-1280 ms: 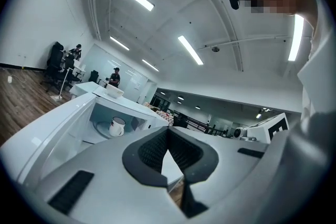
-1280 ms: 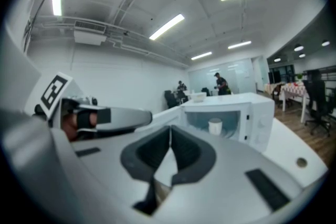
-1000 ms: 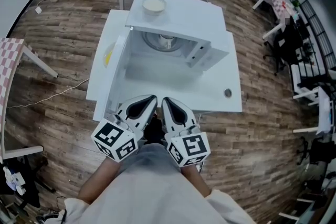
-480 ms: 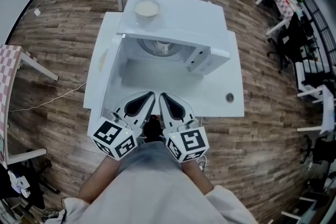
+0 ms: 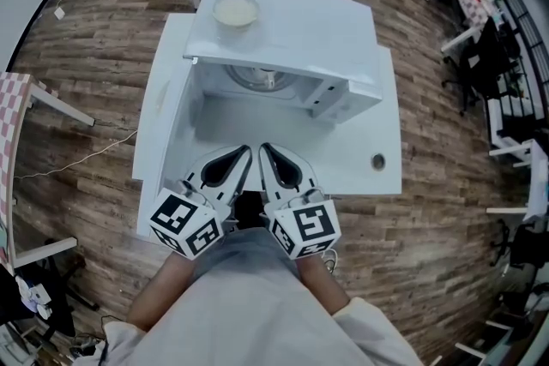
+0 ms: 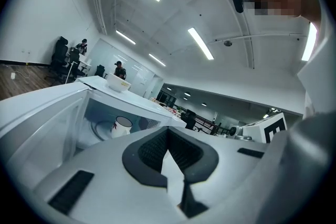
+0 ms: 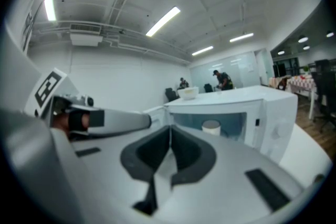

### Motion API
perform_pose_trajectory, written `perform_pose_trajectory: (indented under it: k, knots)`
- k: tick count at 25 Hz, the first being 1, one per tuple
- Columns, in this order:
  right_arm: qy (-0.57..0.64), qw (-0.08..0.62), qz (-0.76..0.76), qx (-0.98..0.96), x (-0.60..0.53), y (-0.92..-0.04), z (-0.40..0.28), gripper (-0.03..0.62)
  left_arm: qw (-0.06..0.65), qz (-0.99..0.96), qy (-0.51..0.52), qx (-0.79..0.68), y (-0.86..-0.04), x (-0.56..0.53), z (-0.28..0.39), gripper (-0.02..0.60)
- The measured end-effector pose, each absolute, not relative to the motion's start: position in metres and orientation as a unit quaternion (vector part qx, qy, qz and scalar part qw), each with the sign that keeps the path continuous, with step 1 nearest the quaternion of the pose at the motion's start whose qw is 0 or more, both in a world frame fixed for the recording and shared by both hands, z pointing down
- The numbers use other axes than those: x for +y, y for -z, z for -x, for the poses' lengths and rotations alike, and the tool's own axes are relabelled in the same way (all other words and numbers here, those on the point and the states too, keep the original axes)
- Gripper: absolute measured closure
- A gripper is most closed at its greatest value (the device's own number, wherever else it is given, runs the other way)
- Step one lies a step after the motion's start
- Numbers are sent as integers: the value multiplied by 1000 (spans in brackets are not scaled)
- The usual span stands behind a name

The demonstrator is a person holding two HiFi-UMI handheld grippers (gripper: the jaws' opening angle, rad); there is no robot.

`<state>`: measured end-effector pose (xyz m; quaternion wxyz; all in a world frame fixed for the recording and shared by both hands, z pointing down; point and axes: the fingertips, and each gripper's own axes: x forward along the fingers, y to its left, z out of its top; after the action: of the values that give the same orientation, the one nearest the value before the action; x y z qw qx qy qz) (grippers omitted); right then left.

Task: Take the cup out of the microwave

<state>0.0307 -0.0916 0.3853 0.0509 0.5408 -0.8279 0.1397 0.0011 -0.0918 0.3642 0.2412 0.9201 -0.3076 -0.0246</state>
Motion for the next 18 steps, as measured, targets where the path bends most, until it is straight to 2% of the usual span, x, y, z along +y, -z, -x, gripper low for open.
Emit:
perform_pose_trajectory:
  k: [18]
  knots:
    - [-157,56,-542,-824,-127,-414,-45,570,269,-906,22,-325,-382,-117,-3,571]
